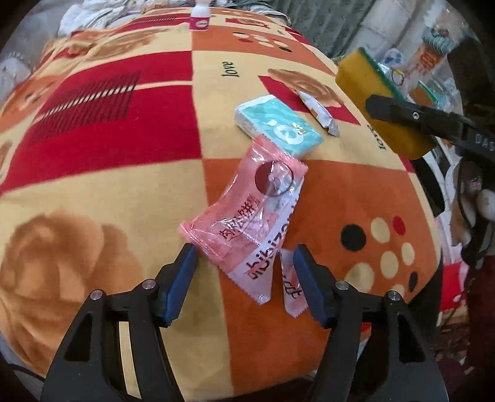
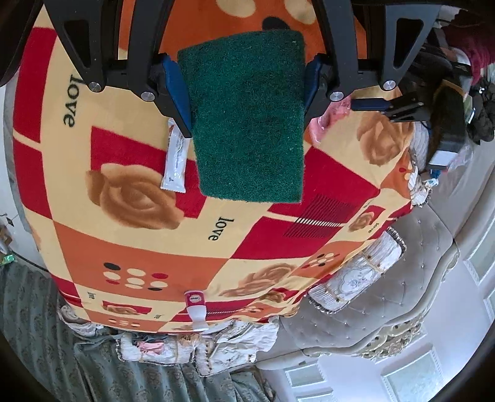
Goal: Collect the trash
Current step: 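Grasp the pink snack packet with the left gripper while the right grasps the green sponge, then carry the pink packet and green sponge over the black bin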
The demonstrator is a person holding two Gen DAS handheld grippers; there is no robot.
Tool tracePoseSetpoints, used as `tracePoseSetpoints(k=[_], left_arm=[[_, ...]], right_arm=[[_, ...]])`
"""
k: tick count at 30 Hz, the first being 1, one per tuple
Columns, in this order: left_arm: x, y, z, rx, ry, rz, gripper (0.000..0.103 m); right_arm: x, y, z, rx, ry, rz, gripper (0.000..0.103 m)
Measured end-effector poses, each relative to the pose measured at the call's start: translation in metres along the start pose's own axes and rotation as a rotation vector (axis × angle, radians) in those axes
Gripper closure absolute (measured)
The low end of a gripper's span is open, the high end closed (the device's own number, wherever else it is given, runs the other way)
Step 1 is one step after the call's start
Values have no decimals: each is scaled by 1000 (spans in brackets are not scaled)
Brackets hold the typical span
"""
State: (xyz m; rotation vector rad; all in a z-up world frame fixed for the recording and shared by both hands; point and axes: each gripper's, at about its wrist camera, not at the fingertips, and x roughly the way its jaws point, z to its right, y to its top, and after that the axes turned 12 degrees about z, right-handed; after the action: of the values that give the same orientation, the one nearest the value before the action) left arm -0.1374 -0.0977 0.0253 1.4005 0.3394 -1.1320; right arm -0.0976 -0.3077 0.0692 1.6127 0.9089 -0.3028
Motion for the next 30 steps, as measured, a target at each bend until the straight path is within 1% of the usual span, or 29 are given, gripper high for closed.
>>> tracePoseSetpoints(k=[4,5,6,7,8,9,11,15,19,24,30], left_arm=[[7,6,-2,-22,-5,22,40],[9,7,-2,-20,4,25,45],[9,8,0,-12,30,29,65],[10,9,1,-4,44,25,74],[10,9,1,-8,36,15,84],[9,9,0,-29,15,8,85],[4,8,1,-38,3,7,88],[-14,12,14,-28,-15,41,88],[-23,23,32,0,-23,66,88],[-15,41,67,57,-53,79,88],[4,58,112,118,-89,80,88]], right_arm=[[-3,-2,-1,4,-2,4,43],[-5,-3,-1,6,-2,7,43],[-6,-4,0,10,-3,9,43],[-7,-5,1,15,-5,11,43],[-9,-6,2,17,-7,13,43],[-11,-8,3,20,-9,16,43],[-16,-9,5,22,-12,22,43],[-28,-13,12,32,-23,38,43],[-39,-18,22,54,-41,51,43],[-56,-24,38,85,-69,77,43],[-85,-35,66,124,-138,100,43]])
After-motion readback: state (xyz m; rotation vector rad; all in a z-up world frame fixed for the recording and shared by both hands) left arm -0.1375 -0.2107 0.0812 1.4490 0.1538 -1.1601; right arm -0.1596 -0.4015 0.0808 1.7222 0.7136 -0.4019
